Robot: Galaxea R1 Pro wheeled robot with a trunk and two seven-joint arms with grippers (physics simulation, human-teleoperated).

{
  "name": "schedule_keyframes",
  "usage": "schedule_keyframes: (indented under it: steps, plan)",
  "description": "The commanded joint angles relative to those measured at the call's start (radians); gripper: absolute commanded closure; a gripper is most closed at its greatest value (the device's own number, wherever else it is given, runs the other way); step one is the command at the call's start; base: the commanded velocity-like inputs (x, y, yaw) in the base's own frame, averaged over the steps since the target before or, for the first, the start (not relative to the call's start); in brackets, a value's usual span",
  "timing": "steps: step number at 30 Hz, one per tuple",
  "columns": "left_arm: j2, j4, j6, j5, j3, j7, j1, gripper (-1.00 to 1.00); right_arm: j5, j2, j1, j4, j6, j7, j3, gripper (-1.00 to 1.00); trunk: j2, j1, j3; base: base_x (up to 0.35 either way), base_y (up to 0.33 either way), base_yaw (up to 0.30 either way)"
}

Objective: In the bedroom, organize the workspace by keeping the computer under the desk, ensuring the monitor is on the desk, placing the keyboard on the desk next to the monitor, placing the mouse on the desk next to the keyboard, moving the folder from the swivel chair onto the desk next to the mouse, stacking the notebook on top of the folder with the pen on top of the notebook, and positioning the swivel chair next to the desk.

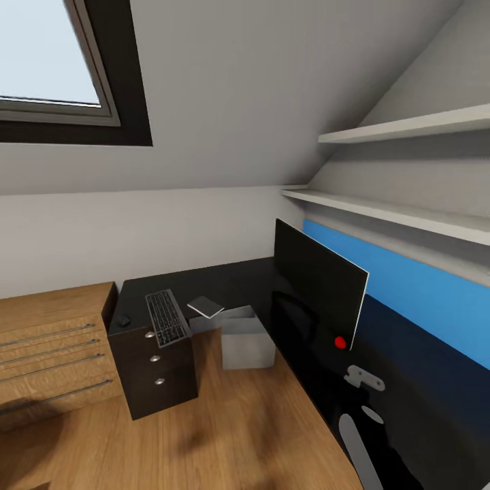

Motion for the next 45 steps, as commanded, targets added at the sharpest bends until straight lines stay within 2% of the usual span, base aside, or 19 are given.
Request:
schedule_keyframes:
  steps: [1, 10, 32, 45]
  plan:
    - [0.001, -0.002, -0.003, 0.009, -0.008, 0.007, 0.000, -1.00, -0.007, 0.001, -0.001, -0.002, 0.003, -0.007, 0.001, -1.00, -0.001, 0.000, -0.002, 0.000, 0.000, 0.000]
    - [0.001, -0.002, -0.003, 0.010, -0.008, 0.007, 0.000, -1.00, -0.006, 0.000, -0.001, 0.000, 0.001, -0.007, 0.002, -1.00, -0.001, 0.000, -0.006, 0.000, 0.000, 0.000]
    - [0.000, -0.002, -0.003, 0.011, -0.008, 0.007, 0.000, -1.00, -0.007, 0.002, -0.001, 0.000, 0.001, -0.007, 0.002, -1.00, -0.001, 0.000, -0.038, 0.000, 0.000, 0.000]
    - [0.000, -0.002, -0.003, 0.011, -0.008, 0.007, 0.000, -1.00, -0.007, 0.002, -0.001, 0.000, 0.001, -0.007, 0.002, -1.00, -0.001, 0.000, -0.040, 0.000, 0.000, 0.000]
